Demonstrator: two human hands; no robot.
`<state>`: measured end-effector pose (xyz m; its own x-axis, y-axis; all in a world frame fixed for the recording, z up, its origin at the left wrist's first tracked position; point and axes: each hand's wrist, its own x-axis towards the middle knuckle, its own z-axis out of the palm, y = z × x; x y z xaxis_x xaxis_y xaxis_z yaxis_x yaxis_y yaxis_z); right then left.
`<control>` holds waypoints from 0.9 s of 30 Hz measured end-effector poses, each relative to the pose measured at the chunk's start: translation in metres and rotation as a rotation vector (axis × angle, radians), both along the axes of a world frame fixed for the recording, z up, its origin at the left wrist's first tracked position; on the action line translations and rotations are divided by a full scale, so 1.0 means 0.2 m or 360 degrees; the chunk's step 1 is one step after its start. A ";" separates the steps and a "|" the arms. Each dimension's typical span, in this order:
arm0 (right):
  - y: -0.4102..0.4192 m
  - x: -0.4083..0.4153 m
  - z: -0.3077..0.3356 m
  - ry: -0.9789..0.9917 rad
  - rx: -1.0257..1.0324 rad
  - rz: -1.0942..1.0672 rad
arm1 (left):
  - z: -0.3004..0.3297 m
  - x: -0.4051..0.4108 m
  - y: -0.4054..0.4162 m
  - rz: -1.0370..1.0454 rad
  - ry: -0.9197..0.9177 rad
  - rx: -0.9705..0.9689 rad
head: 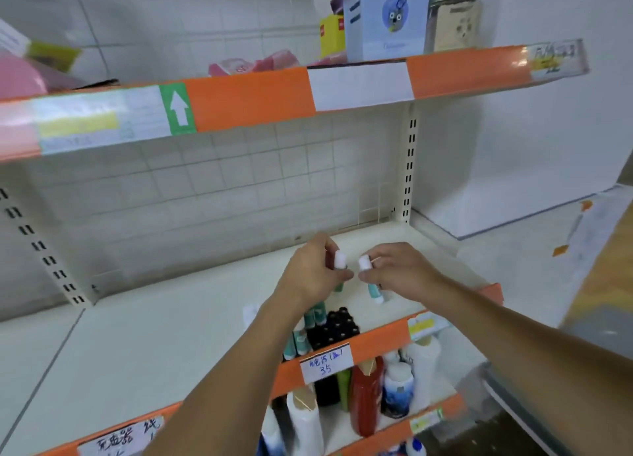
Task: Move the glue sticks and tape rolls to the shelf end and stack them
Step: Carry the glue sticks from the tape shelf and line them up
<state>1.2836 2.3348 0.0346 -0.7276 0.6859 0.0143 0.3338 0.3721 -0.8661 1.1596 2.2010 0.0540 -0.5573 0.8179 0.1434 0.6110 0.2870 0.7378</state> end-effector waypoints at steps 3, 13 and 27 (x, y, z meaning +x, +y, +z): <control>-0.02 -0.01 -0.03 0.0080 -0.0076 0.0125 | -0.04 0.00 -0.04 0.0127 -0.0069 -0.0024; -0.09 0.00 -0.15 0.0361 0.0250 0.0395 | -0.09 0.02 -0.08 0.0183 0.0157 -0.0064; -0.15 -0.04 -0.27 0.0494 0.0315 0.0284 | -0.14 0.01 -0.09 0.0316 0.0393 -0.0166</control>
